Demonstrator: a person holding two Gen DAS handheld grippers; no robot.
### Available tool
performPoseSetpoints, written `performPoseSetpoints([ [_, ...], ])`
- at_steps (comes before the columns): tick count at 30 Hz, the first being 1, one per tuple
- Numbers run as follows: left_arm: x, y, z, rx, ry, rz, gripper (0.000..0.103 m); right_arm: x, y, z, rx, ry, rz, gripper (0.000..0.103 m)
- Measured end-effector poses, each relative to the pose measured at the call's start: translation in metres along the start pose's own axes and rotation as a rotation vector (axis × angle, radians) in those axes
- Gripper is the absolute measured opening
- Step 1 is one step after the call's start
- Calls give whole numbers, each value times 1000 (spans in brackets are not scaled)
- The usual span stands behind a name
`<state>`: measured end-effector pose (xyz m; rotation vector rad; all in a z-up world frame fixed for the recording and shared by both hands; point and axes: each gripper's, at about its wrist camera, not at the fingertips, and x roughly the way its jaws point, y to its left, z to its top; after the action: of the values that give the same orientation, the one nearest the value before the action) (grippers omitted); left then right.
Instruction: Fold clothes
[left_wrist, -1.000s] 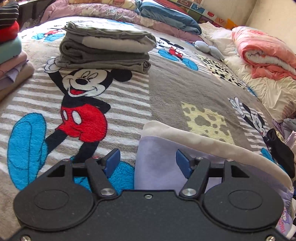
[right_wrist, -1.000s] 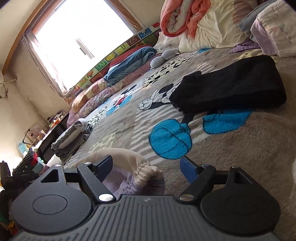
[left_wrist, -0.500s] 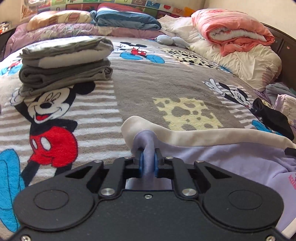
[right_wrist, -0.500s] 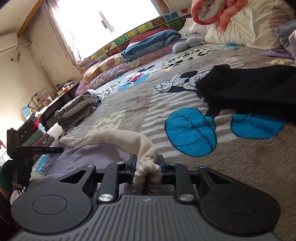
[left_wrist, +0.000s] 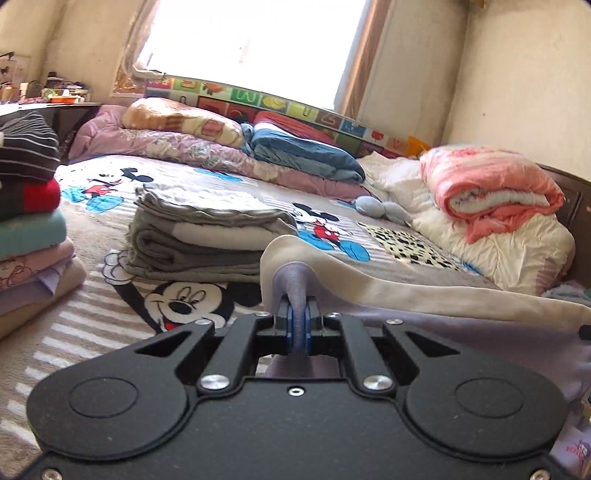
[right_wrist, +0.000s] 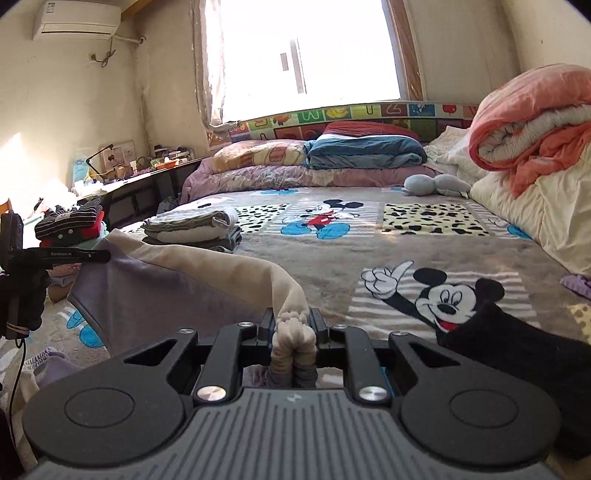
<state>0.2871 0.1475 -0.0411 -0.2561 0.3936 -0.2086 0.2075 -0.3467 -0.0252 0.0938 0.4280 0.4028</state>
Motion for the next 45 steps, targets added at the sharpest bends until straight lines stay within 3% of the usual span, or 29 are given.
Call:
performPoseSetpoints([
  [5, 6, 17, 0, -42, 16, 28, 5, 43, -18, 34, 65, 49, 98, 19],
  [9, 18, 16, -8, -28, 53, 31, 5, 79, -40, 38, 132, 128, 121, 19],
  [21, 57, -15, -33, 83, 142, 53, 6, 139, -102, 8, 233, 296, 55, 19],
  [24, 64, -17, -38, 103, 178, 72, 14, 153, -120, -11, 270, 350, -24, 22],
  [25, 64, -14, -38, 89, 184, 74, 17, 157, -125, -19, 279, 371, -67, 27],
  [26, 63, -8, -36, 51, 184, 74, 19, 159, -128, -26, 289, 381, -98, 25],
  [30, 48, 32, -27, -165, 159, 73, 21, 150, -129, -43, 339, 334, -130, 26],
  [32, 44, 51, -27, -275, 171, 105, 22, 142, -122, -43, 318, 315, -180, 33],
  [34, 43, 63, -29, -341, 194, 104, 22, 128, -117, -43, 333, 254, -236, 52],
  [36, 43, 69, -31, -404, 214, 67, 24, 114, -120, -42, 388, 187, -258, 53],
  [38, 45, 71, -34, -445, 234, 24, 37, 97, -119, -47, 439, 117, -295, 52],
  [39, 47, 69, -35, -451, 246, 6, 50, 87, -117, -47, 456, 86, -315, 52],
  [41, 52, 60, -37, -423, 267, 7, 55, 69, -106, -51, 489, 28, -317, 54],
  [42, 55, 55, -38, -403, 274, 14, 54, 59, -97, -56, 516, -5, -289, 55],
  [44, 56, 42, -39, -334, 259, 29, 24, 44, -79, -70, 582, -69, -172, 62],
  [45, 57, 34, -39, -292, 252, 32, 15, 42, -70, -77, 594, -80, -124, 67],
])
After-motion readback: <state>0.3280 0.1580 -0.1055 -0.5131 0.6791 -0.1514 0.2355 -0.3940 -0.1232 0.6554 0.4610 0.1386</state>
